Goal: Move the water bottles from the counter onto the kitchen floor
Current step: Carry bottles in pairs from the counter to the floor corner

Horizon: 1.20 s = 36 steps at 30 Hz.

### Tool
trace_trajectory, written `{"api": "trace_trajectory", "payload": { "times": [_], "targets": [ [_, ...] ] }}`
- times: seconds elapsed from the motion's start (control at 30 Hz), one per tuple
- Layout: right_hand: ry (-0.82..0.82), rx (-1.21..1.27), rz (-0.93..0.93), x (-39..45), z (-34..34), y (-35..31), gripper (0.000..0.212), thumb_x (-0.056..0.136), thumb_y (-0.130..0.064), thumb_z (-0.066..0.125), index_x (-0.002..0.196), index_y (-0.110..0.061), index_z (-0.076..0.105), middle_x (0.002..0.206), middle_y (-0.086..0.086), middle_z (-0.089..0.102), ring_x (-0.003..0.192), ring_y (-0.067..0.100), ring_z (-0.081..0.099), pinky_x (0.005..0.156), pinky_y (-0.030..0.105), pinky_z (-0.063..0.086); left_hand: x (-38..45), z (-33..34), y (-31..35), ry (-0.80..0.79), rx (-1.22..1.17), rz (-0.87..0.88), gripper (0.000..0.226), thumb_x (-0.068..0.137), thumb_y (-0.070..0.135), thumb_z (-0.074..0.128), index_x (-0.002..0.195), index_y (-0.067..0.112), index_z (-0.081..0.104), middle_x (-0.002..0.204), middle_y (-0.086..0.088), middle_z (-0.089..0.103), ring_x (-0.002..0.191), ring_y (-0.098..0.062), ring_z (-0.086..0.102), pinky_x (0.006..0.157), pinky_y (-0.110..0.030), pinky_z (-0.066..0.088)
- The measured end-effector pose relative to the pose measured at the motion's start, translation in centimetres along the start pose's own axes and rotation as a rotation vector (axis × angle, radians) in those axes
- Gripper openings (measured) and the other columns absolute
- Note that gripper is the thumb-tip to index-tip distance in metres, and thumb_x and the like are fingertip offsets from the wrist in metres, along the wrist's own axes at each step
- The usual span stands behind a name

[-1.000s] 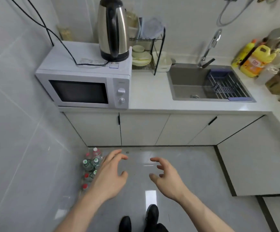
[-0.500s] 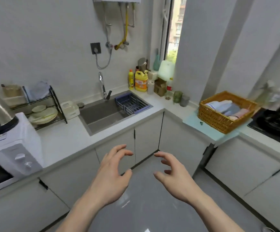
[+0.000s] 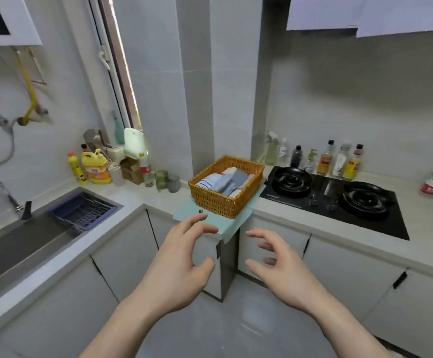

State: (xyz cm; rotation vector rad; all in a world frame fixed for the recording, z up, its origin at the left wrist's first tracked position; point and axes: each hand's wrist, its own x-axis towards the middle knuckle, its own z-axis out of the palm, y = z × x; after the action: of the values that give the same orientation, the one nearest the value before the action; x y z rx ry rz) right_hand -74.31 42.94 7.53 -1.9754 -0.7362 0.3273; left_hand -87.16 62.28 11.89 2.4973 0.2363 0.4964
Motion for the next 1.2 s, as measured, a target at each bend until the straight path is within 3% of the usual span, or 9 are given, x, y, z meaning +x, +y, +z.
{"api": "trace_trajectory", "payload": {
  "times": [0.13, 0.2, 0.27, 0.43, 0.67, 0.87, 1.0, 1.2],
  "targets": [
    [0.142, -0.013, 0.069, 0.6, -5.6, 3.4, 0.045, 0.090, -0.026, 0.070, 0.121, -0.054, 0.053, 0.132, -0.032, 0.050, 0.125, -0.011, 0.046, 0.105, 0.026, 0.047, 6.6, 3.9, 3.3, -0.079, -0.047, 0.132, 0.043, 0.086, 0.027, 0.063, 0.121, 0.048, 0.051, 0.147, 0.034, 0.027, 0.137, 0.007, 0.030, 0.101, -0.015, 0.038],
    [0.206, -0.025, 0.102, 1.1, -8.5, 5.0, 0.045, 0.090, -0.026, 0.070, 0.121, -0.054, 0.053, 0.133, -0.031, 0.049, 0.126, -0.011, 0.046, 0.105, 0.027, 0.047, 9.9, 6.1, 4.5, -0.122, -0.081, 0.195, 0.043, 0.085, 0.026, 0.064, 0.120, 0.047, 0.052, 0.146, 0.033, 0.029, 0.138, 0.004, 0.031, 0.103, -0.027, 0.046],
    [0.271, -0.044, 0.142, 1.6, -11.2, 6.6, 0.045, 0.090, -0.026, 0.070, 0.122, -0.054, 0.053, 0.135, -0.033, 0.048, 0.126, -0.011, 0.046, 0.105, 0.026, 0.047, 13.1, 8.3, 5.6, -0.157, -0.110, 0.253, 0.044, 0.084, 0.026, 0.065, 0.120, 0.046, 0.052, 0.147, 0.033, 0.029, 0.139, 0.006, 0.029, 0.109, -0.032, 0.043],
    [0.422, -0.071, 0.215, 3.7, -16.8, 9.5, 0.048, 0.090, -0.027, 0.071, 0.124, -0.055, 0.052, 0.140, -0.032, 0.046, 0.126, -0.012, 0.047, 0.105, 0.024, 0.047, 20.3, 13.1, 7.7, -0.239, -0.132, 0.380, 0.043, 0.085, 0.028, 0.065, 0.121, 0.046, 0.051, 0.148, 0.033, 0.029, 0.140, 0.006, 0.030, 0.110, -0.020, 0.028],
    [0.590, -0.059, 0.287, 5.7, -22.7, 13.1, 0.050, 0.090, -0.026, 0.071, 0.124, -0.058, 0.052, 0.140, -0.034, 0.046, 0.129, -0.008, 0.048, 0.107, 0.031, 0.048, 29.1, 19.3, 11.6, -0.374, -0.145, 0.509, 0.045, 0.085, 0.028, 0.063, 0.126, 0.044, 0.052, 0.150, 0.029, 0.029, 0.142, 0.002, 0.027, 0.116, -0.022, 0.026],
    [0.700, -0.033, 0.339, 6.0, -28.7, 17.3, 0.049, 0.090, -0.022, 0.072, 0.122, -0.055, 0.055, 0.136, -0.036, 0.048, 0.126, -0.009, 0.051, 0.103, 0.034, 0.052, 33.9, 25.5, 16.3, -0.440, -0.147, 0.581, 0.045, 0.085, 0.029, 0.063, 0.127, 0.044, 0.052, 0.149, 0.033, 0.028, 0.137, 0.007, 0.028, 0.104, -0.007, 0.021],
    [0.705, -0.052, 0.338, 7.2, -33.8, 19.7, 0.046, 0.091, -0.021, 0.070, 0.122, -0.051, 0.056, 0.135, -0.034, 0.050, 0.125, -0.009, 0.051, 0.099, 0.023, 0.050, 36.9, 29.1, 19.7, -0.446, -0.169, 0.575, 0.044, 0.085, 0.030, 0.062, 0.124, 0.045, 0.052, 0.148, 0.035, 0.028, 0.136, 0.003, 0.034, 0.108, -0.023, 0.036],
    [0.680, -0.049, 0.331, 10.2, -41.1, 22.9, 0.044, 0.091, -0.023, 0.070, 0.121, -0.053, 0.056, 0.133, -0.033, 0.051, 0.123, -0.011, 0.051, 0.087, 0.010, 0.046, 41.7, 33.5, 23.5, -0.445, -0.178, 0.547, 0.043, 0.087, 0.030, 0.061, 0.125, 0.047, 0.051, 0.148, 0.036, 0.026, 0.139, 0.005, 0.030, 0.111, -0.020, 0.030]
  ]
}}
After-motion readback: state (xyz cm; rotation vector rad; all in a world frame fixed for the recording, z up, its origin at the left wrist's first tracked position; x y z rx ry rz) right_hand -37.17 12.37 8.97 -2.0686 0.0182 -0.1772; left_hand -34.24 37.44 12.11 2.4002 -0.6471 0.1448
